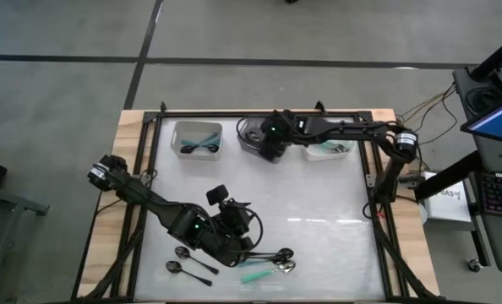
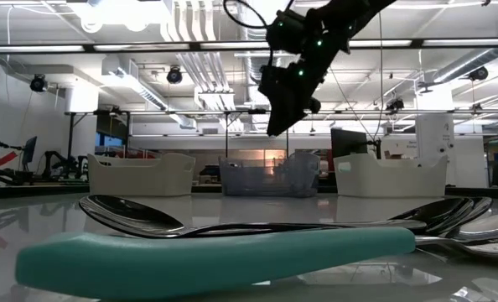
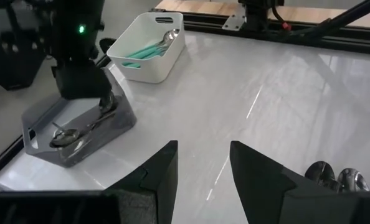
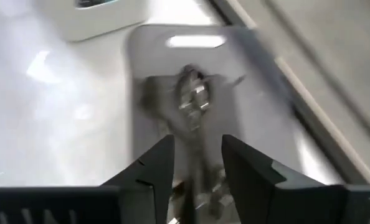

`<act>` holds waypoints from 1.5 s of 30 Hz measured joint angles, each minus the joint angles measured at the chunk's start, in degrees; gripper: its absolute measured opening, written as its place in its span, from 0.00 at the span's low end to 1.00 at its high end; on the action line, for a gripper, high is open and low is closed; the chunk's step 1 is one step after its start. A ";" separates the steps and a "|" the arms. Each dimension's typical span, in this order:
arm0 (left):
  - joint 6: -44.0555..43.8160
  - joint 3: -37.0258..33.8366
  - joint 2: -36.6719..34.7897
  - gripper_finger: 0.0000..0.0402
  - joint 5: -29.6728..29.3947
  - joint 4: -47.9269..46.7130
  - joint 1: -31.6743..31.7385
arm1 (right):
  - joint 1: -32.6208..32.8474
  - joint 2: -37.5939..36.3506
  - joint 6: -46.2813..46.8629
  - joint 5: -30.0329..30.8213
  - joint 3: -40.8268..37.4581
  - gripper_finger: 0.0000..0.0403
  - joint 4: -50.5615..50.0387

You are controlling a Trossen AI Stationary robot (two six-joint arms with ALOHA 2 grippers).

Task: Sort silverware by color (type)
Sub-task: Put the black spoon into the black bin

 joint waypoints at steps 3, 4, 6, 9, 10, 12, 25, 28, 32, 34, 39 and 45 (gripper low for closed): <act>-1.14 0.00 0.00 0.32 0.73 -0.04 -0.11 | 0.14 -1.99 2.26 -6.13 0.00 0.34 -3.38; -1.43 0.00 0.00 0.32 1.19 -0.10 -0.19 | 0.28 -2.73 2.59 -8.30 -0.02 0.34 -4.94; -2.37 0.00 0.00 0.32 3.24 -0.10 -0.30 | 1.00 -4.41 3.60 -12.10 -0.06 0.35 -7.82; -4.28 -0.40 0.00 0.32 7.46 0.38 -0.60 | 3.64 -7.24 4.70 -15.41 -0.62 0.34 -11.76; -4.69 -0.93 0.00 0.32 9.05 0.71 -0.74 | 4.98 -8.20 5.02 -15.50 -0.92 0.34 -12.95; -5.75 -2.19 0.02 0.32 11.92 1.35 -1.14 | 8.03 -10.07 5.61 -15.48 -1.55 0.33 -15.08; -3.60 -10.74 0.07 0.32 26.39 10.92 -3.62 | 35.10 -17.09 15.69 -7.69 -2.74 0.30 -17.72; -1.65 -13.20 0.07 0.32 27.45 15.02 -3.85 | 40.78 -16.89 18.22 -5.95 -2.86 0.30 -17.85; -0.35 -16.97 0.09 0.32 27.80 21.98 -3.85 | 47.02 -16.04 22.40 -5.41 -2.96 0.30 -17.98; 0.17 -18.42 0.09 0.32 27.78 25.91 -3.85 | 49.86 -15.48 24.76 -4.02 -2.99 0.30 -18.09; -1.09 -23.24 0.09 0.32 27.98 31.90 -3.85 | 55.86 -14.66 30.05 0.98 -2.99 0.31 -19.85; -3.19 -28.95 0.51 0.32 29.64 42.12 -3.87 | 60.79 -14.60 35.31 6.83 -3.27 0.31 -21.04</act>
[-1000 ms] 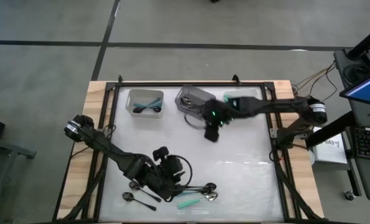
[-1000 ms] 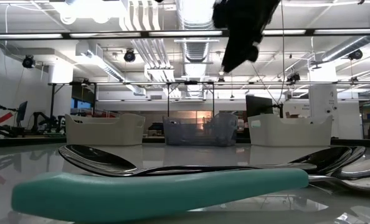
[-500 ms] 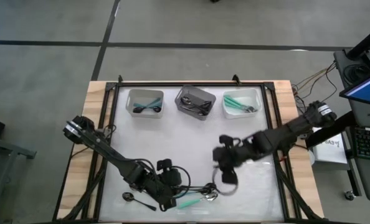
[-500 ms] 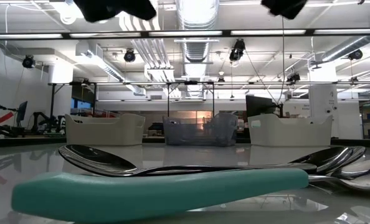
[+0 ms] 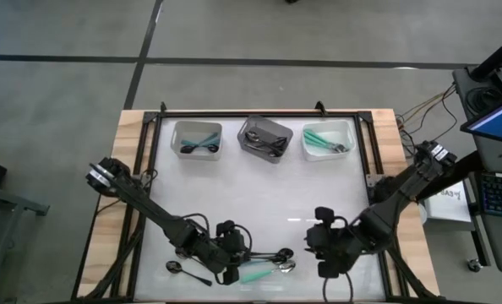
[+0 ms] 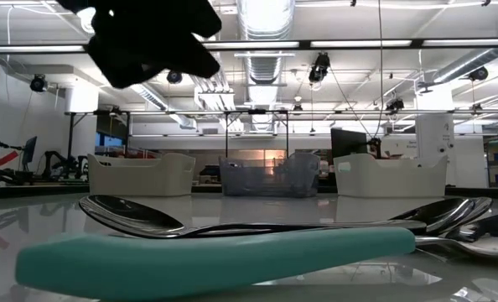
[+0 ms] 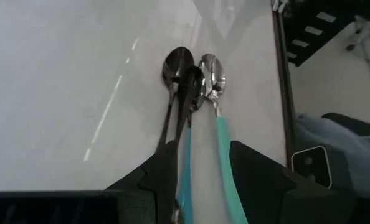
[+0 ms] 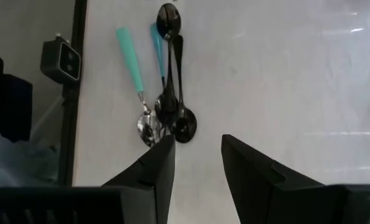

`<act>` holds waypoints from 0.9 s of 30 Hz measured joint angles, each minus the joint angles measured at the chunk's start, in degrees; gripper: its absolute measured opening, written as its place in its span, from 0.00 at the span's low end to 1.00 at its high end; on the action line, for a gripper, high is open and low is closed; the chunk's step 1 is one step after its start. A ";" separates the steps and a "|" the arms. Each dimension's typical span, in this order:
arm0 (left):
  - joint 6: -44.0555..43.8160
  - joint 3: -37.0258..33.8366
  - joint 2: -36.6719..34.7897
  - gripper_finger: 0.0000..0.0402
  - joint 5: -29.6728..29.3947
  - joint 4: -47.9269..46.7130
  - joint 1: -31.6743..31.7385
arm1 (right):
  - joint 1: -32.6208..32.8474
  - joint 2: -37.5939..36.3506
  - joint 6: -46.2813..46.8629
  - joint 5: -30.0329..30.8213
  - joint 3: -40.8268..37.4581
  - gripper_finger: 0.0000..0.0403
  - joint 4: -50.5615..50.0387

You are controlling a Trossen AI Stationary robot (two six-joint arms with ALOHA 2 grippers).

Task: Sort silverware by color (type)
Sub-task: Put the black spoon into the black bin

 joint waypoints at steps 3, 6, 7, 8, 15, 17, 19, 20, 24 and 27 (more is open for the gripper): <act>0.37 -0.58 1.75 0.32 0.16 1.82 0.00 | 1.23 0.00 1.03 0.85 -0.09 0.31 -0.04; 1.81 0.18 4.89 0.32 1.15 1.60 0.00 | 1.49 0.12 1.97 0.94 -0.37 0.31 0.00; 2.76 0.93 6.03 0.32 1.64 1.61 0.00 | 1.47 0.18 2.26 0.92 -0.53 0.31 0.02; 4.05 1.76 7.00 0.32 2.22 1.64 0.00 | 1.43 0.24 2.42 0.92 -0.64 0.31 -0.08; 14.03 12.86 15.54 0.32 2.59 -9.37 0.00 | 1.36 0.26 2.58 1.05 -1.59 0.31 -0.02; 14.96 16.51 17.89 0.32 2.42 -14.48 0.01 | 1.36 0.26 2.59 1.06 -1.93 0.31 0.05; 16.14 19.84 20.17 0.31 2.36 -17.31 0.05 | 1.36 0.26 2.92 1.05 -2.40 0.31 -0.04; 17.01 21.27 21.09 0.30 2.32 -18.31 0.07 | 1.36 0.26 3.08 1.05 -2.61 0.31 -0.11; 20.92 25.94 23.16 0.28 2.10 -19.75 0.19 | 1.36 0.26 3.36 1.05 -3.49 0.31 -0.02; 21.89 26.89 23.49 0.28 2.07 -20.61 0.46 | 1.36 0.26 4.06 0.94 -4.15 0.31 0.02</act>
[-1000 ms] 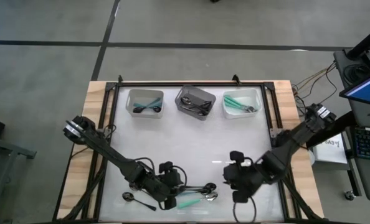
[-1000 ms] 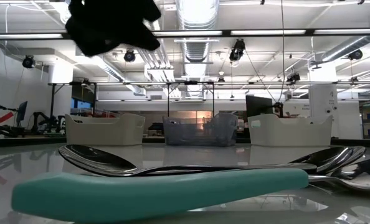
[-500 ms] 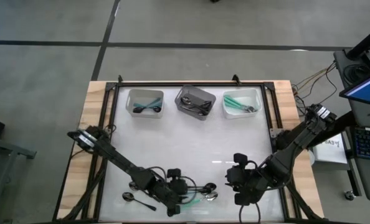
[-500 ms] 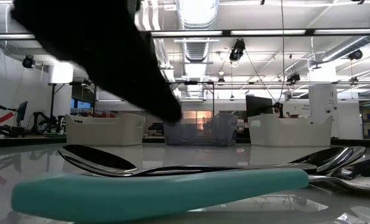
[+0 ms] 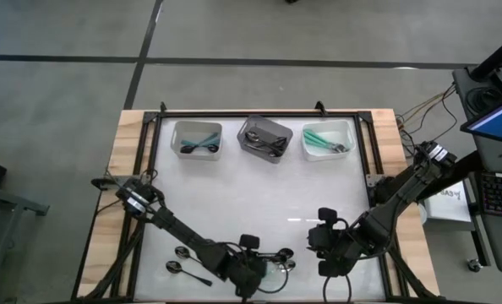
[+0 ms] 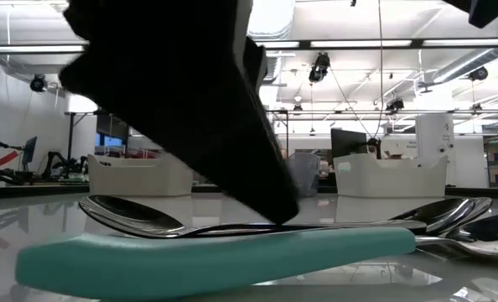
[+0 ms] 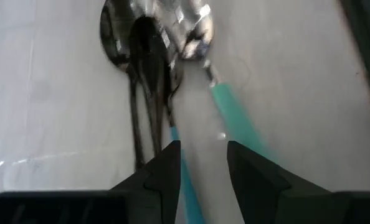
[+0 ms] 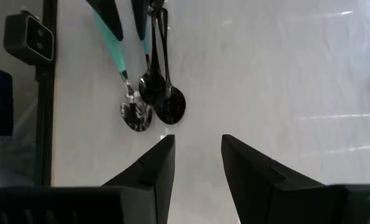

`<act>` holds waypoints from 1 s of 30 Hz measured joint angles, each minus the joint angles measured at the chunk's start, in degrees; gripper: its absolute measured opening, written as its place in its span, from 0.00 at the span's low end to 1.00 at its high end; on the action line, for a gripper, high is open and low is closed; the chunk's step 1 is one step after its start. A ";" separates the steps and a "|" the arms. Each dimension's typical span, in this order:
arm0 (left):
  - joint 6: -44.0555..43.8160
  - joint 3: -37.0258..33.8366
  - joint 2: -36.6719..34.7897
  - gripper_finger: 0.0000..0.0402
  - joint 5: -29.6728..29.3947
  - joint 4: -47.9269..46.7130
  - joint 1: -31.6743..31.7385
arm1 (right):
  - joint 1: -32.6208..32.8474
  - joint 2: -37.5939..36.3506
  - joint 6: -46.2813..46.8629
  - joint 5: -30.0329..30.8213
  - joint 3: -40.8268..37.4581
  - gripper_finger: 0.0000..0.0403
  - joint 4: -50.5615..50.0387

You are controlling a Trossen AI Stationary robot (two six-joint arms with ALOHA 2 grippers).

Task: Sort silverware by color (type)
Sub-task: Put the black spoon into the black bin

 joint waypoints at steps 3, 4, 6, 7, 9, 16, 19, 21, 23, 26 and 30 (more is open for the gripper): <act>-0.60 -0.32 -0.03 0.28 -0.06 -0.73 0.34 | 0.00 -0.02 0.34 -0.10 -0.87 0.31 0.07; -1.08 -0.38 -0.04 0.28 -0.08 -1.53 0.38 | 0.00 -0.02 0.65 -0.16 -1.21 0.31 -0.03; -1.51 -0.50 -0.04 0.28 -0.08 -2.26 0.49 | 0.00 -0.02 1.54 -0.17 -2.03 0.31 0.12; -1.53 -0.59 -0.04 0.28 -0.10 -2.51 0.55 | 0.00 -0.02 1.79 -0.17 -2.45 0.31 0.03; -1.49 -0.63 -0.11 0.28 -0.85 -3.27 0.66 | 0.00 -0.02 2.48 -0.18 -3.34 0.31 0.05; -0.53 -0.67 -0.37 0.28 -2.96 -3.78 1.05 | 0.00 -0.02 3.91 -0.22 -6.07 0.31 0.09; -1.04 -0.89 -0.33 0.28 -3.01 -4.61 1.38 | 0.00 -0.02 4.39 -0.22 -6.97 0.31 0.11; -1.33 -0.96 0.02 0.28 -3.04 -4.78 1.66 | 0.00 -0.02 4.55 -0.21 -7.24 0.31 0.18; -1.54 -0.96 0.65 0.28 -3.07 -4.71 2.10 | 0.00 -0.02 4.57 -0.20 -7.31 0.31 0.27; -3.00 -0.91 1.30 0.28 -2.87 -4.23 2.72 | 0.00 -0.02 4.55 -0.20 -7.29 0.31 0.44; -7.54 -0.85 1.49 0.28 -0.95 -3.86 3.81 | 0.00 -0.02 4.54 -0.20 -7.24 0.31 0.52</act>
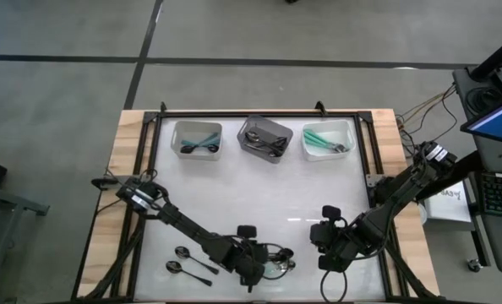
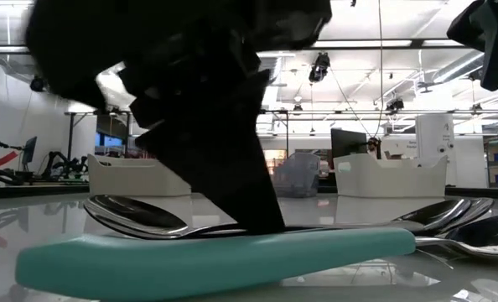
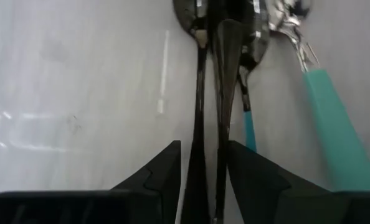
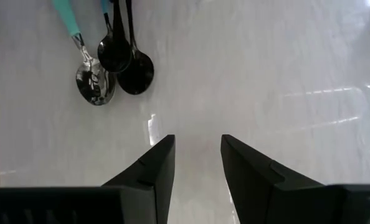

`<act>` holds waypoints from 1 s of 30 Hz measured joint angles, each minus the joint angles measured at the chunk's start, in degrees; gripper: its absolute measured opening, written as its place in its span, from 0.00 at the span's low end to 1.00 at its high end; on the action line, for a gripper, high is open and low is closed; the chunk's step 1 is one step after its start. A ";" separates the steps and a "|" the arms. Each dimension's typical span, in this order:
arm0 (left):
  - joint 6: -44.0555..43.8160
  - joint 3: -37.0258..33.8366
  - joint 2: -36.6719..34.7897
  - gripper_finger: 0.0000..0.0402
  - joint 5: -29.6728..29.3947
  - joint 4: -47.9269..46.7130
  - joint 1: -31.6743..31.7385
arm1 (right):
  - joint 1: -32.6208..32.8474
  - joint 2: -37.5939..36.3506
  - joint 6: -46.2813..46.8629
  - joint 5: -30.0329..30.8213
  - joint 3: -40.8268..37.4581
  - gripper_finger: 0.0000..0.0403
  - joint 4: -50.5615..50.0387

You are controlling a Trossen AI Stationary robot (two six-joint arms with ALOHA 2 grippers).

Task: Sort silverware by color (type)
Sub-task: Put the black spoon into the black bin

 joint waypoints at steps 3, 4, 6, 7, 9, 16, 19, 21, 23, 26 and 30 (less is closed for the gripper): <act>-4.63 0.02 -0.10 0.25 3.00 0.03 1.04 | 0.00 0.00 -0.09 0.00 0.00 0.31 0.00; -5.47 0.02 -0.11 0.23 3.70 0.02 1.25 | 0.00 0.00 -0.15 0.02 0.00 0.31 0.00; -6.38 0.02 -0.11 0.18 5.11 -0.04 1.73 | 0.00 0.00 -0.20 0.02 0.00 0.31 0.00; -6.59 0.04 -0.11 0.15 5.67 -0.21 1.91 | 0.00 0.00 -0.19 0.02 0.00 0.31 0.00; -6.67 0.04 -0.13 0.09 6.26 -0.47 2.24 | 0.00 0.00 -0.17 0.02 0.00 0.31 0.00; -8.99 0.02 -0.26 0.02 7.39 -0.73 3.04 | 0.00 0.00 -0.17 0.04 0.04 0.31 0.00; -9.00 -0.03 -0.98 0.01 7.53 -0.85 3.15 | 0.00 0.00 -0.17 0.04 0.04 0.31 0.00; -8.50 -0.04 -1.73 0.01 7.50 -1.73 3.28 | 0.00 0.00 -0.17 0.09 0.04 0.31 0.00; -7.84 0.01 -2.68 0.01 7.27 -3.09 3.56 | 0.00 0.00 -0.21 0.24 0.04 0.31 0.01; -7.61 1.09 -4.16 0.01 7.13 -4.34 3.87 | 0.00 0.00 -0.17 1.21 0.04 0.31 -0.02; -7.52 1.42 -5.09 0.00 7.06 -5.35 4.02 | -0.02 0.00 -0.23 1.46 0.07 0.31 -0.03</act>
